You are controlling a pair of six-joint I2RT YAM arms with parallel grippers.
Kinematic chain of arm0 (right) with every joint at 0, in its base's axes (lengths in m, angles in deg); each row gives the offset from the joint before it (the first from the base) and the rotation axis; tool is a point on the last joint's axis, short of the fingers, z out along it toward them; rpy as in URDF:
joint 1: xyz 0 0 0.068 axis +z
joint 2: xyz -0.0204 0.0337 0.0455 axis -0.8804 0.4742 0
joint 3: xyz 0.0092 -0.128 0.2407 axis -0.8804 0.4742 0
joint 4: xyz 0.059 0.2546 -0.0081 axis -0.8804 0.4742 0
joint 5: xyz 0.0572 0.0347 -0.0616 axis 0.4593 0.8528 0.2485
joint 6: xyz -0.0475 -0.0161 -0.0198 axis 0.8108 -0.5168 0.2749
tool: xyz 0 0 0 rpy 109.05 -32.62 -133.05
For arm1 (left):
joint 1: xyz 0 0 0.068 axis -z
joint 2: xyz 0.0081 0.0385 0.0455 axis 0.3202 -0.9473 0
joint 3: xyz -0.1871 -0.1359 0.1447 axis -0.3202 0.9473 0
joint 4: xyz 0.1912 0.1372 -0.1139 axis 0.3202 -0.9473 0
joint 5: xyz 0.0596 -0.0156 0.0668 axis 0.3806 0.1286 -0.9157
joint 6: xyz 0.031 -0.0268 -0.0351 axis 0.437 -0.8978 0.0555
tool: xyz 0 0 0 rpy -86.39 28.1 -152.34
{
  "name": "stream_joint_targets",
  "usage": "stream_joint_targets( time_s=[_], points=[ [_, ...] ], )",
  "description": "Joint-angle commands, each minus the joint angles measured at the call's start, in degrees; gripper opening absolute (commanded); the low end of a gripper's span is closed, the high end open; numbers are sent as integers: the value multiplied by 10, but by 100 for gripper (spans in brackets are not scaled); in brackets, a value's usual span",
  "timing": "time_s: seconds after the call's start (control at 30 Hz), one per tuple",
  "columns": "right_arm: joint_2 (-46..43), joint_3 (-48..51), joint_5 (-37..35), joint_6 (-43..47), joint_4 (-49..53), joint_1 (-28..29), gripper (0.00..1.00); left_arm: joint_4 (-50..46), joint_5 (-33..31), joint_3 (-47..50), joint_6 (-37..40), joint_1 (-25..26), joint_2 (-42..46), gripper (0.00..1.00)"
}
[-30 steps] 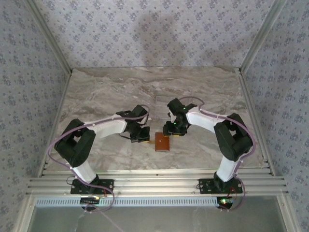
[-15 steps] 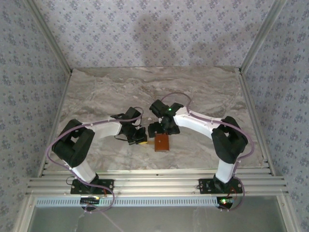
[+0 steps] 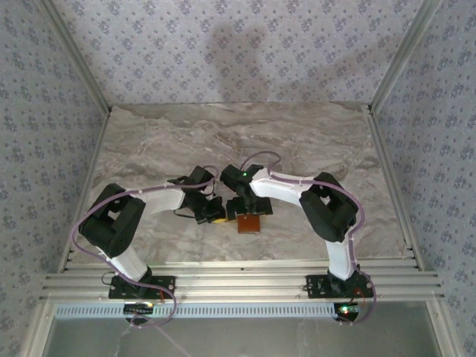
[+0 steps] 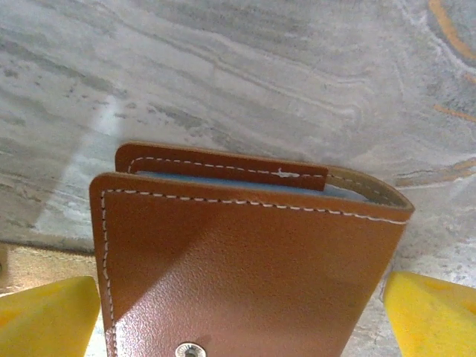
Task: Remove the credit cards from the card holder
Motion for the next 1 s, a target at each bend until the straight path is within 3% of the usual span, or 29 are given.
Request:
stream_joint_targets(
  time_s=[0.0,0.6,0.73,0.97],
  points=[
    [-5,-3,-12,-27,29,3,98,-12,5,11,14,-3,11,4],
    [-98,27,-30,-27,63,-23,88,-38,-9,5,21,-12,14,4],
    [-122,41,-26,-26,66,-34,78,-48,-19,2,21,-13,20,4],
    [-156,74,-2,-18,46,-58,52,-91,-54,-13,35,-15,36,3]
  ],
)
